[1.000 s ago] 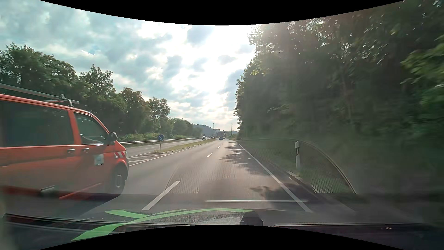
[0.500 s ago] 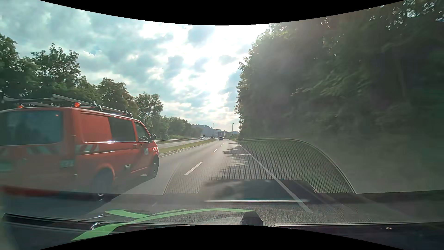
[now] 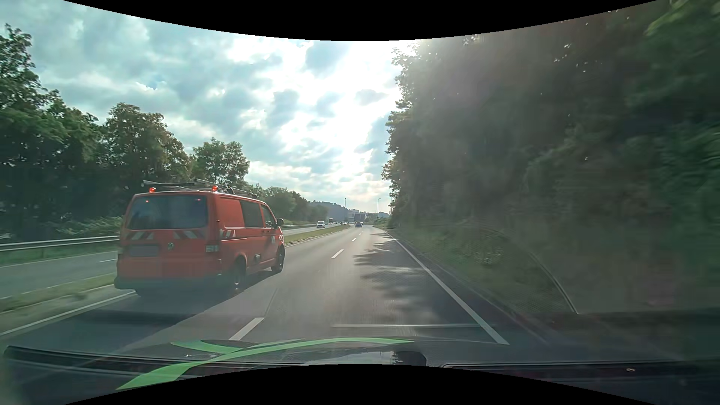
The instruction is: Follow the waypoints while adhering to traffic rules and regulations
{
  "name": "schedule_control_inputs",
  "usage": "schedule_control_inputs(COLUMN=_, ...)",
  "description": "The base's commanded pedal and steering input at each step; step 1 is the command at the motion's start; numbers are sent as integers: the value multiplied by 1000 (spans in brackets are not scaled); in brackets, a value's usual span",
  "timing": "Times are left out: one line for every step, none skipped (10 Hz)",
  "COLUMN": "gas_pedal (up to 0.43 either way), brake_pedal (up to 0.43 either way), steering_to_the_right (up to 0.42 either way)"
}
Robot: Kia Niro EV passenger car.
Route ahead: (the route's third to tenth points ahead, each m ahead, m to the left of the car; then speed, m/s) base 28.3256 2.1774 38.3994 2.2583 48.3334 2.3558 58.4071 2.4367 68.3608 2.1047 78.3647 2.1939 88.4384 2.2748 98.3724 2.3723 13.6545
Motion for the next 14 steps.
schedule_control_inputs(gas_pedal=177, brake_pedal=0, steering_to_the_right=-3)
schedule_control_inputs(gas_pedal=177, brake_pedal=0, steering_to_the_right=-3)
schedule_control_inputs(gas_pedal=157, brake_pedal=0, steering_to_the_right=-3)
schedule_control_inputs(gas_pedal=110, brake_pedal=0, steering_to_the_right=-3)
schedule_control_inputs(gas_pedal=67, brake_pedal=0, steering_to_the_right=-3)
schedule_control_inputs(gas_pedal=0, brake_pedal=0, steering_to_the_right=-3)
schedule_control_inputs(gas_pedal=0, brake_pedal=0, steering_to_the_right=-3)
schedule_control_inputs(gas_pedal=0, brake_pedal=0, steering_to_the_right=-3)
schedule_control_inputs(gas_pedal=20, brake_pedal=0, steering_to_the_right=-2)
schedule_control_inputs(gas_pedal=47, brake_pedal=0, steering_to_the_right=-3)
schedule_control_inputs(gas_pedal=79, brake_pedal=0, steering_to_the_right=-2)
schedule_control_inputs(gas_pedal=79, brake_pedal=0, steering_to_the_right=-2)
schedule_control_inputs(gas_pedal=98, brake_pedal=0, steering_to_the_right=-2)
schedule_control_inputs(gas_pedal=118, brake_pedal=0, steering_to_the_right=-3)
